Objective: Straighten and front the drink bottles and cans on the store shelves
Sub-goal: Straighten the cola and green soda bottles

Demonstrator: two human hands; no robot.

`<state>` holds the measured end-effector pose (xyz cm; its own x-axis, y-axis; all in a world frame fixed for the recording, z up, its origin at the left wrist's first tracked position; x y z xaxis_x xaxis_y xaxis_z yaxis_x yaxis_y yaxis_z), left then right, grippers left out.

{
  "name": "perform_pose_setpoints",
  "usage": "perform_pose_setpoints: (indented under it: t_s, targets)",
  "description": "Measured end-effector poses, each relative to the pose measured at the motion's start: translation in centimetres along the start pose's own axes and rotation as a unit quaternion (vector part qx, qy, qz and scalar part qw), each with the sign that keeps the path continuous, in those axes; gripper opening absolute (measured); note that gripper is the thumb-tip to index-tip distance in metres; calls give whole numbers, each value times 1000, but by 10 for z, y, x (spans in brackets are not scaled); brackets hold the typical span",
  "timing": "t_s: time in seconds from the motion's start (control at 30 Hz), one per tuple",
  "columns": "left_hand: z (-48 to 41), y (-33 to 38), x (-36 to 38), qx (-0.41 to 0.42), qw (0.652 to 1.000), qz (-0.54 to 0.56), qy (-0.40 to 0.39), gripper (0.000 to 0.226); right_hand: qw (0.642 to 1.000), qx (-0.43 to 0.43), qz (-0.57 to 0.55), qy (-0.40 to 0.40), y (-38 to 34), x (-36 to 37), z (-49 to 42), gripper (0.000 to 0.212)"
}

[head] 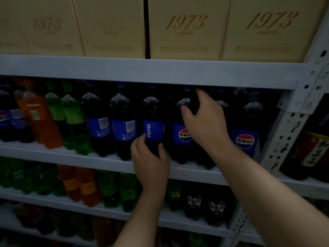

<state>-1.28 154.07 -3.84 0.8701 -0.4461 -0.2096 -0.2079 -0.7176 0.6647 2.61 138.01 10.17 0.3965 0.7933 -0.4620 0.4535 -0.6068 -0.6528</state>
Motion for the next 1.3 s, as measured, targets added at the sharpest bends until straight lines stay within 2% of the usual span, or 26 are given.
perform_pose_setpoints:
  t_s: [0.1,0.27,0.43,0.57,0.7,0.77,0.87,0.93,1.07,1.3]
  targets:
    - [-15,1,12,-5,999,-39,-26,72,996,-27,-60,56,4,-7,36,43]
    - [-18,0,20,15,993,-90,-68,92,996,-62,-49,45,12,-1,67,30]
    - [-26,-9,18,19,994,-33,-102,95,998,-36,-38,-32,4,15,60,18]
    - [-29,-13,13,76,982,56,-161,97,994,32,-49,-92,-8,43,46,35]
    - [-30,-17,11,122,959,129,-220,97,997,10,-17,-78,-37,61,28,51]
    - [-31,-19,12,141,949,148,-241,90,999,-8,-7,-50,-49,64,17,43]
    - [-23,-26,13,142,938,161,-272,81,995,72,-24,-65,-45,75,-5,33]
    - [-14,-33,5,132,949,120,-259,82,991,102,-27,-82,-42,82,-14,30]
    - [-1,-37,-8,194,959,22,-203,78,994,73,12,-76,-49,82,-18,25]
    - [-3,-39,1,196,964,-14,-178,73,991,48,116,-50,-48,78,-23,39]
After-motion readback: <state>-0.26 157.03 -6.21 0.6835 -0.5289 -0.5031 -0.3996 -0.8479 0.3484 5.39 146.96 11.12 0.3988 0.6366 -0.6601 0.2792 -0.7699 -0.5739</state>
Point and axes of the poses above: each hand's wrist, its own z-axis away from the middle knuckle, its own x-axis out of the palm, y = z × x, the point moved 8 cm from there along -z, towards the middle knuckle, and after that the axes turned 9 degrees about x, right-handed, at the moved point
